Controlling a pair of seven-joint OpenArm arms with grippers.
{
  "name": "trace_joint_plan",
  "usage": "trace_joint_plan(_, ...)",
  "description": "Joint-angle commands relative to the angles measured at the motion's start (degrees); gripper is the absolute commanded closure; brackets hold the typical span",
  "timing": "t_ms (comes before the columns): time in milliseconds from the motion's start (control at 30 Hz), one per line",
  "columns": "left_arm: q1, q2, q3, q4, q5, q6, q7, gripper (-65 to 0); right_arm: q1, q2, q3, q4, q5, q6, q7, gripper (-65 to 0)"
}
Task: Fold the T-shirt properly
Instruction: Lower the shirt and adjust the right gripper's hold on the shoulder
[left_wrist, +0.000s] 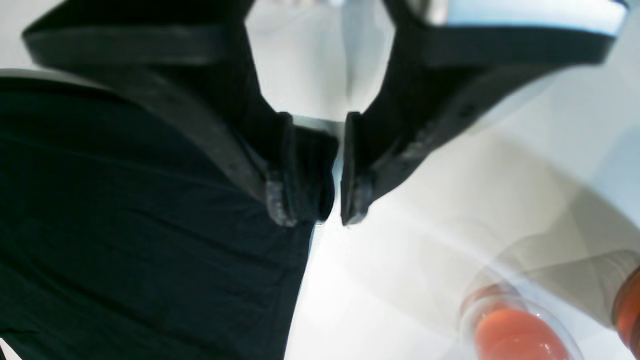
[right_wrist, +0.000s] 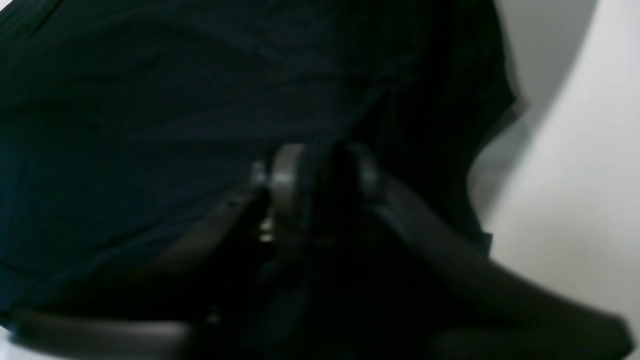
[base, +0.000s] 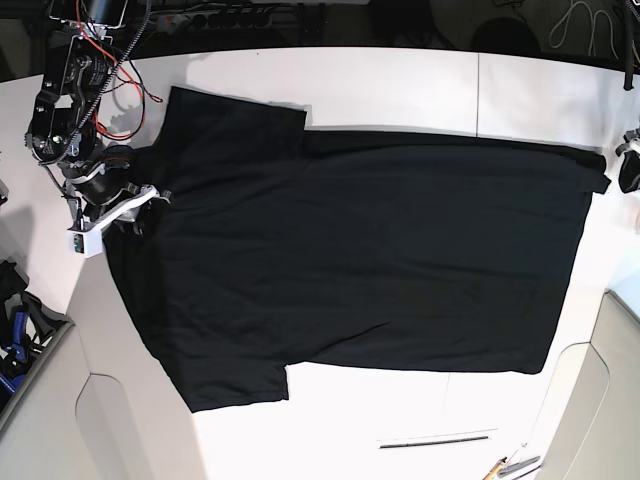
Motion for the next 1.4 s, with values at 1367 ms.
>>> trace_joint_plan(1367, -0.3, -1.4, -0.5, 0.8, -0.8, 0.0, -1.1, -18.3, -23.8, -3.8, 9.6, 16.9, 10.2, 2.2, -14.0, -21.7)
